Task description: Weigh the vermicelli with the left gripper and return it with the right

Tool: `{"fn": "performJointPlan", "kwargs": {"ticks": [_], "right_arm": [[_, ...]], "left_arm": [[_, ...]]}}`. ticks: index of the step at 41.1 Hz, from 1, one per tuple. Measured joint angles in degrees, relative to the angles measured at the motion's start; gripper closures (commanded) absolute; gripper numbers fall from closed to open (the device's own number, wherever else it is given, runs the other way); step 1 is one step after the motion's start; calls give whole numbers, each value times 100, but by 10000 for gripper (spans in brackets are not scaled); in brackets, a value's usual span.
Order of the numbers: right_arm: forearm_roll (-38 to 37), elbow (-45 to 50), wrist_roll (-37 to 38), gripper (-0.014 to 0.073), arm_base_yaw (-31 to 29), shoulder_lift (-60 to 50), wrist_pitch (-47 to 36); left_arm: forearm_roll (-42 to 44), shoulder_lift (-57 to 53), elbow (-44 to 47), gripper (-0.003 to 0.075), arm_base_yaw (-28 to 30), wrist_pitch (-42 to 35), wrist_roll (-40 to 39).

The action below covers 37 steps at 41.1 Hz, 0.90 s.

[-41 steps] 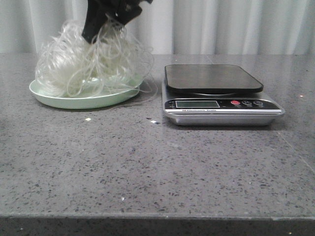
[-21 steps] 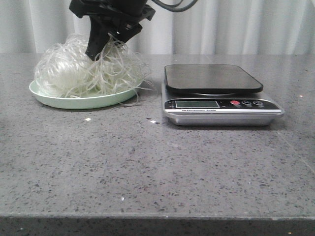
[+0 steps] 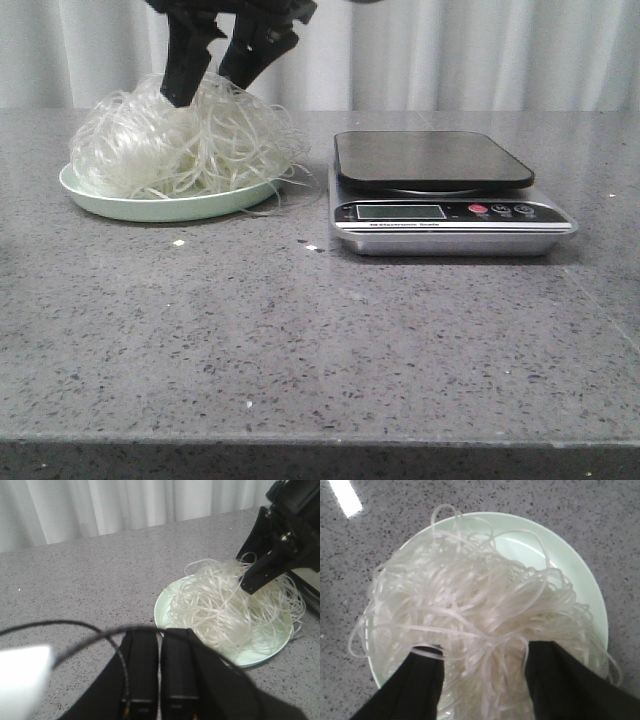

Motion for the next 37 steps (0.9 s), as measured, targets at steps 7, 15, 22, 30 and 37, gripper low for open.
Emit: {"fn": "performJointPlan", "kwargs": {"ticks": [7, 15, 22, 30, 37], "right_arm": [[0, 0, 0, 120, -62, -258, 223], [0, 0, 0, 280, -324, -533, 391], [10, 0, 0, 434, -719, -729, 452], [10, 0, 378, 442, -1244, -886, 475], [10, 0, 678, 442, -1737, -1048, 484]], "left_arm": [[0, 0, 0, 583, 0, 0, 0], [0, 0, 0, 583, 0, 0, 0], [0, 0, 0, 583, 0, 0, 0], [0, 0, 0, 583, 0, 0, 0], [0, 0, 0, 583, 0, 0, 0]]}}
